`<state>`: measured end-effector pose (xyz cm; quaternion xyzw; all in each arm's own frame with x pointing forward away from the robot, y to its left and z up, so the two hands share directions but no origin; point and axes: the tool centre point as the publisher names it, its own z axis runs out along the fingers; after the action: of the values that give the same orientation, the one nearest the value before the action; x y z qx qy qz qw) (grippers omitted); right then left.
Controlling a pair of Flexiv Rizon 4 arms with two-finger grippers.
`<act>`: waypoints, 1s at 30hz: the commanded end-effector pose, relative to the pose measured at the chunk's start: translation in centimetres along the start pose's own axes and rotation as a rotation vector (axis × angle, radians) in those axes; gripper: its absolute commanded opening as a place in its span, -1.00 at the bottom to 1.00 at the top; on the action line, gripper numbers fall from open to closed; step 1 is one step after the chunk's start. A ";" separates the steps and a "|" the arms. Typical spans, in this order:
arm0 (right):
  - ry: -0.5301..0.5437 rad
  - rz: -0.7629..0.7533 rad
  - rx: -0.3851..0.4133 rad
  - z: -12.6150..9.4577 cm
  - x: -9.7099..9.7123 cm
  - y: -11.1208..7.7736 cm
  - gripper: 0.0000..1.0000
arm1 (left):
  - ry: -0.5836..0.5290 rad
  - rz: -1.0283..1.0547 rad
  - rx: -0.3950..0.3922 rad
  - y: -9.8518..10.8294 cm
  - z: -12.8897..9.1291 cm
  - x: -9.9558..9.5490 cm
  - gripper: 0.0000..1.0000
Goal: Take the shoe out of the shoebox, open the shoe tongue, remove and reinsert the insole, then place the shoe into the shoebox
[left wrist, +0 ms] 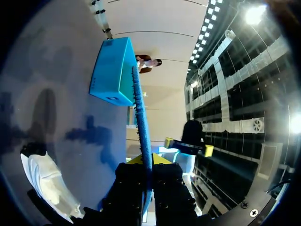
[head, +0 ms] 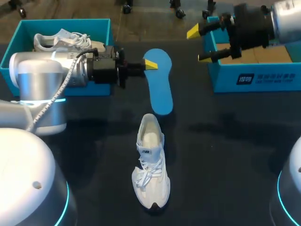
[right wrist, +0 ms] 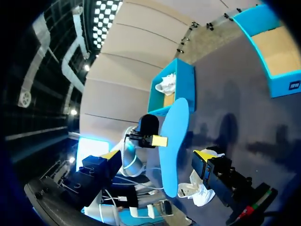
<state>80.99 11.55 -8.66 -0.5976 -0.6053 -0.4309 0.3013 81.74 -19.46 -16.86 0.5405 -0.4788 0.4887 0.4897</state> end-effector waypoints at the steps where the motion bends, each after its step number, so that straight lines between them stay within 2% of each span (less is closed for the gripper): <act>1: -0.347 -0.017 0.072 -0.1 2.7 0.7 1.00 | -0.001 0.000 0.000 0.0 0.1 0.0 -1.00; 11: -0.663 0.041 0.099 0.3 6.2 0.9 1.00 | -0.001 0.000 0.000 0.0 0.1 0.0 -1.00; 17: -0.845 0.027 0.109 1.4 8.0 1.0 1.00 | -0.001 0.000 0.000 0.0 0.1 0.0 -1.00; 22: -0.902 0.015 0.105 2.1 8.6 0.9 1.00 | -0.001 0.000 0.000 0.0 0.1 0.0 -1.00; 30: -0.919 0.016 0.104 2.8 8.9 0.7 1.00 | -0.001 0.000 0.000 0.0 0.1 0.0 -1.00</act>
<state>80.88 17.55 -2.11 -0.7007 -0.6837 -0.1710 0.1114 81.82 -19.66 -16.91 0.5402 -0.4783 0.4895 0.4898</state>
